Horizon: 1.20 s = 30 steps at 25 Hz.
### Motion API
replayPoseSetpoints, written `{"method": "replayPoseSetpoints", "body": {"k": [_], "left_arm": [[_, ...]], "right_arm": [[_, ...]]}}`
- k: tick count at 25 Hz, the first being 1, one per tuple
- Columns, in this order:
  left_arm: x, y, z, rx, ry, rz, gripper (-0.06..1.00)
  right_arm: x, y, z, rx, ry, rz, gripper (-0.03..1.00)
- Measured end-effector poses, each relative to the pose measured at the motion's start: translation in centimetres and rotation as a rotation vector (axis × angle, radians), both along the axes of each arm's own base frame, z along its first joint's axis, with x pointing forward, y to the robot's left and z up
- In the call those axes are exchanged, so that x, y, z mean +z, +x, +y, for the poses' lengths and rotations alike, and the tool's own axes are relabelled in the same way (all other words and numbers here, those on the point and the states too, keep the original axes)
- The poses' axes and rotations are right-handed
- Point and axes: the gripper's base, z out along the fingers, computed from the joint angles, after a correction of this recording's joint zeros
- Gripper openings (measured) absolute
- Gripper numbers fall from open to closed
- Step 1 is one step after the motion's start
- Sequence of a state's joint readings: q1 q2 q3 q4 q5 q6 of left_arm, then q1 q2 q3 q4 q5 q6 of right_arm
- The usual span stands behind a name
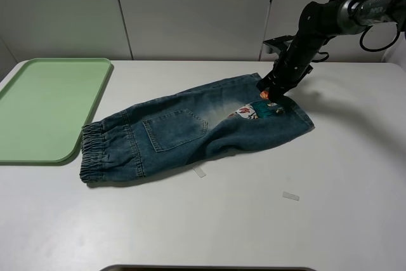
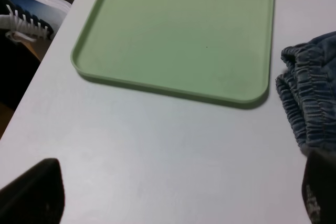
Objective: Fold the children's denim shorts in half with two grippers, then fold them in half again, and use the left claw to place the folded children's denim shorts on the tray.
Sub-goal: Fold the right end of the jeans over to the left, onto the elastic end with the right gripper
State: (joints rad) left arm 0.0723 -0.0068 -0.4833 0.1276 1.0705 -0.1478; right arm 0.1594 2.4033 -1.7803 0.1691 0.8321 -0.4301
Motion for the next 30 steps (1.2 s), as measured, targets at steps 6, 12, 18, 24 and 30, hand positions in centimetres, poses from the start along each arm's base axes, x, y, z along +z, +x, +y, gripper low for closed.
{"method": "replayPoseSetpoints", "body": {"k": [6, 12, 18, 24, 30], "left_arm": [[0.0, 0.0, 0.0, 0.000, 0.000, 0.000, 0.88], [0.0, 0.0, 0.0, 0.000, 0.000, 0.000, 0.88], [0.0, 0.0, 0.0, 0.000, 0.000, 0.000, 0.88], [0.0, 0.0, 0.0, 0.000, 0.000, 0.000, 0.88], [0.0, 0.0, 0.0, 0.000, 0.000, 0.000, 0.88]], "right_arm": [[0.3, 0.0, 0.0, 0.010, -0.010, -0.005, 0.01], [2.6, -0.4, -1.5, 0.050, -0.187, -0.009, 0.01], [5.4, -0.6, -2.7, 0.053, -0.301, -0.052, 0.01], [8.0, -0.8, -4.9, 0.019, -0.368, -0.072, 0.01], [11.1, -1.2, -8.9, -0.057, -0.409, -0.103, 0.01]]}}
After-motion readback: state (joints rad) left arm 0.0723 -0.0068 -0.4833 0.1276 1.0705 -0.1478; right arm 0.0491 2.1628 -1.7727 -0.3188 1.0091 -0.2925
